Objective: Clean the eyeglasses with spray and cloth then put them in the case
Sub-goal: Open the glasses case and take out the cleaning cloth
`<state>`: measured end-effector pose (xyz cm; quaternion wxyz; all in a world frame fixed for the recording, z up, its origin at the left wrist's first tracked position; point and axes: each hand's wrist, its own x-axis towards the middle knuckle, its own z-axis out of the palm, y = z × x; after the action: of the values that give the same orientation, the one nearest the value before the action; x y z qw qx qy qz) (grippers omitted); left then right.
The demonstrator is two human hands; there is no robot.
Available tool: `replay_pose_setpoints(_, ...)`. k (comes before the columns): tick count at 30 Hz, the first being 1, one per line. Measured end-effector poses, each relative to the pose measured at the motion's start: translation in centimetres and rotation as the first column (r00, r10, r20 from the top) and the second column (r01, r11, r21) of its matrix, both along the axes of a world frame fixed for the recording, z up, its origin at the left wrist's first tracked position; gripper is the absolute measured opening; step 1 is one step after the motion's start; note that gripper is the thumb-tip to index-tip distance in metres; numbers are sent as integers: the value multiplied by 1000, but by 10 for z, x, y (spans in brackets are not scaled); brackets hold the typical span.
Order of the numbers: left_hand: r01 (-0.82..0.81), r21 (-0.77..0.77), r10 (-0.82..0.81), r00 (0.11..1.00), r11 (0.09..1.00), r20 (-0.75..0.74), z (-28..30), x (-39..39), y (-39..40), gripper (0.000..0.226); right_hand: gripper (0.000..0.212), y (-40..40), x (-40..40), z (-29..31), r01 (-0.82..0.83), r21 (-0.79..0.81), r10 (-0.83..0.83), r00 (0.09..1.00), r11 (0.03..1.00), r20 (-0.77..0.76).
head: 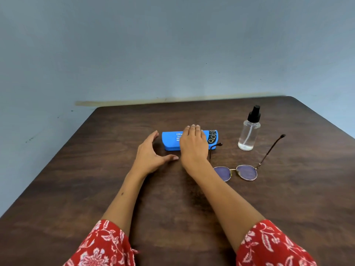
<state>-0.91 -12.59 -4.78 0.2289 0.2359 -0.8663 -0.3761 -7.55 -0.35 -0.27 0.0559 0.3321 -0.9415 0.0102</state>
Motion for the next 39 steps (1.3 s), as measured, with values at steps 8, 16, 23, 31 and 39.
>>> replay_pose_setpoints(8, -8, -15, 8, 1000, 1000, -28, 1, 2, -10, 99, 49, -14, 4, 5, -73, -25, 71, 996, 997, -57)
replay_pose_setpoints(16, -13, 18, 14, 998, 1000, -60, 3, 10, -27, 78, 33, -30, 10, 7, -167, 71, 175, 976, 983, -125)
replay_pose_setpoints(23, 13, 65, -10, 999, 998, -45, 2, 10, -27, 81, 33, -38, 10, 5, -200, 163, 224, 963, 966, -148)
replay_pose_setpoints(31, 24, 86, -18, 997, 996, -78, 7, 11, -25, 86, 19, -27, -5, 38, -200, -80, 192, 976, 976, -104)
replay_pose_setpoints(39, 69, 117, -62, 996, 991, -60, 9, 12, -24, 95, 21, -54, -35, 52, -37, -191, 80, 971, 981, 227)
